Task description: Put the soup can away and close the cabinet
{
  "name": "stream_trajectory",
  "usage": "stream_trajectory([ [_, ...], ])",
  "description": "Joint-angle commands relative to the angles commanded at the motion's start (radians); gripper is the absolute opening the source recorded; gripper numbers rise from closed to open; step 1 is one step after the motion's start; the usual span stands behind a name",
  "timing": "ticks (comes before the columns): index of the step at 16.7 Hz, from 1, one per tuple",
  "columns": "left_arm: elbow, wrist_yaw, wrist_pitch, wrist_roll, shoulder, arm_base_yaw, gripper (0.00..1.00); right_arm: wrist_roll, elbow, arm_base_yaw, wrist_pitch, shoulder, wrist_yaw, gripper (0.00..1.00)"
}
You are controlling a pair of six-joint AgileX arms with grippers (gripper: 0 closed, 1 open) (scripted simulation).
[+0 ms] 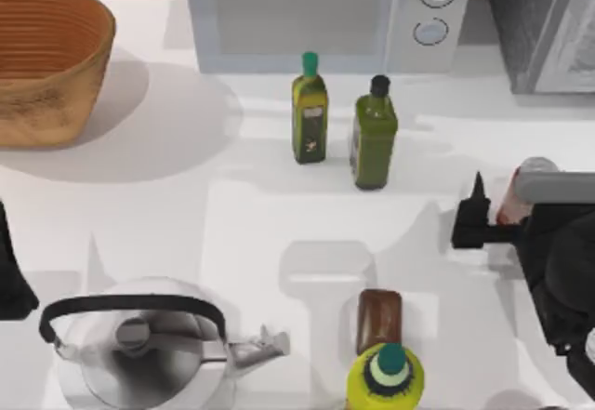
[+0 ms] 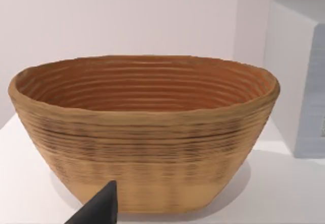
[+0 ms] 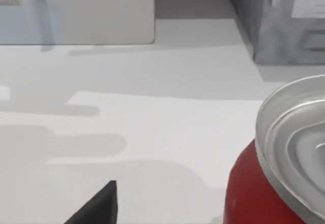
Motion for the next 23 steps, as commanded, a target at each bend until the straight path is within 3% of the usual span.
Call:
stream_trajectory([
  [3,0.000,0.000,0.000,0.000,0.000,0.000,1.00,0.000,0.000,0.000,0.000,0.000,0.000,1.00],
  [16,0.000,0.000,0.000,0.000,0.000,0.000,1.00,0.000,0.000,0.000,0.000,0.000,0.000,0.02],
  [23,0.000,0.000,0.000,0.000,0.000,0.000,1.00,0.000,0.000,0.000,0.000,0.000,0.000,0.00],
])
